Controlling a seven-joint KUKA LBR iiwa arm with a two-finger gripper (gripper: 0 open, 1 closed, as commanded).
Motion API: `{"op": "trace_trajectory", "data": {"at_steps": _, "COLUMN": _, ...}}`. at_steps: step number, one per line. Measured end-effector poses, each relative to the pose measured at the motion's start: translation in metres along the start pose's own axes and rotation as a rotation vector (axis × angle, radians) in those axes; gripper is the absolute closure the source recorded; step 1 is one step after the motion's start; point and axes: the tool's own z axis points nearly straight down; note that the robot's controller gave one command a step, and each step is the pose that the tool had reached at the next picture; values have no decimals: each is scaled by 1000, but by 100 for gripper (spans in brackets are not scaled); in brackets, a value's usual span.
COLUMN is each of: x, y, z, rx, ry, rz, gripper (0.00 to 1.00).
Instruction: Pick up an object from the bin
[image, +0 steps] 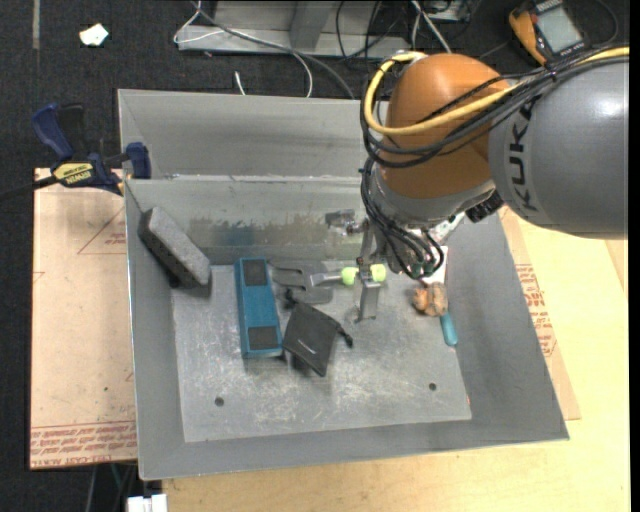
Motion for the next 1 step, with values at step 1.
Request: {"op": "trace_trajectory", "data": {"at_steps": 1, "x": 0, "y": 0, "z": 1, "rx": 0, "ry": 1, "rz": 0, "gripper": 0}}
